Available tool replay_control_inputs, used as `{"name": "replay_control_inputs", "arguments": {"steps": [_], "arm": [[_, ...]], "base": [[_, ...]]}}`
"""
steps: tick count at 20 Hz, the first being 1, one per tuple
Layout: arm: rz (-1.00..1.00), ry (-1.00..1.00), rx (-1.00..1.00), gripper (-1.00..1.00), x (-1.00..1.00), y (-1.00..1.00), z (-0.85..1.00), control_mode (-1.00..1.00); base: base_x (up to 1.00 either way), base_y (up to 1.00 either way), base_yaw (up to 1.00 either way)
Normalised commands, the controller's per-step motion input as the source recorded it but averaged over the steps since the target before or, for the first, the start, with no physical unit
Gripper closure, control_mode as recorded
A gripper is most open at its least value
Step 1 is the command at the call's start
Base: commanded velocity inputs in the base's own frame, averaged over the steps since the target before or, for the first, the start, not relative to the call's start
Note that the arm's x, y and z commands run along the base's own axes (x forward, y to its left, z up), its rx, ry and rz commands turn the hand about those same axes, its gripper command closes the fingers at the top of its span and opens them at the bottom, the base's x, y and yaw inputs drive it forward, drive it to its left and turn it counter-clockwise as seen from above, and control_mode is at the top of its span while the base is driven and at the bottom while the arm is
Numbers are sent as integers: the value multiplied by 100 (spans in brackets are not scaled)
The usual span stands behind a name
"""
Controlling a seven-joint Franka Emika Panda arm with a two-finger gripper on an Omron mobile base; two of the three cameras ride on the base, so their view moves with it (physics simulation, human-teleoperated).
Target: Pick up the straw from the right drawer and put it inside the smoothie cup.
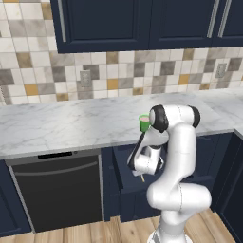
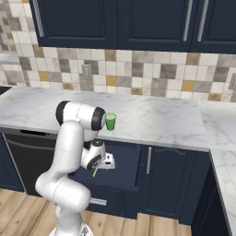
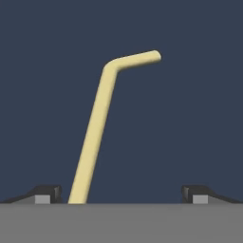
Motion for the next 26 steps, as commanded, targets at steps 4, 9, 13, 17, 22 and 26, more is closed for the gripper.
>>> {"name": "replay_control_inputs", "arguments": {"steps": [4, 9, 13, 17, 22, 26], "arm": [[0, 0, 0, -100, 25, 0, -13, -100], [0, 0, 0, -100, 19, 6, -13, -100], [-1, 0, 0, -100, 4, 1, -19, -100], [-4, 0, 0, 100, 0, 0, -12, -100], [-1, 0, 0, 100, 0, 0, 0, -100], [0, 0, 0, 100, 0, 0, 0, -100]], "base": [[0, 0, 0], [0, 0, 0], [0, 0, 0], [0, 0, 0], [0, 0, 0], [0, 0, 0]]}}
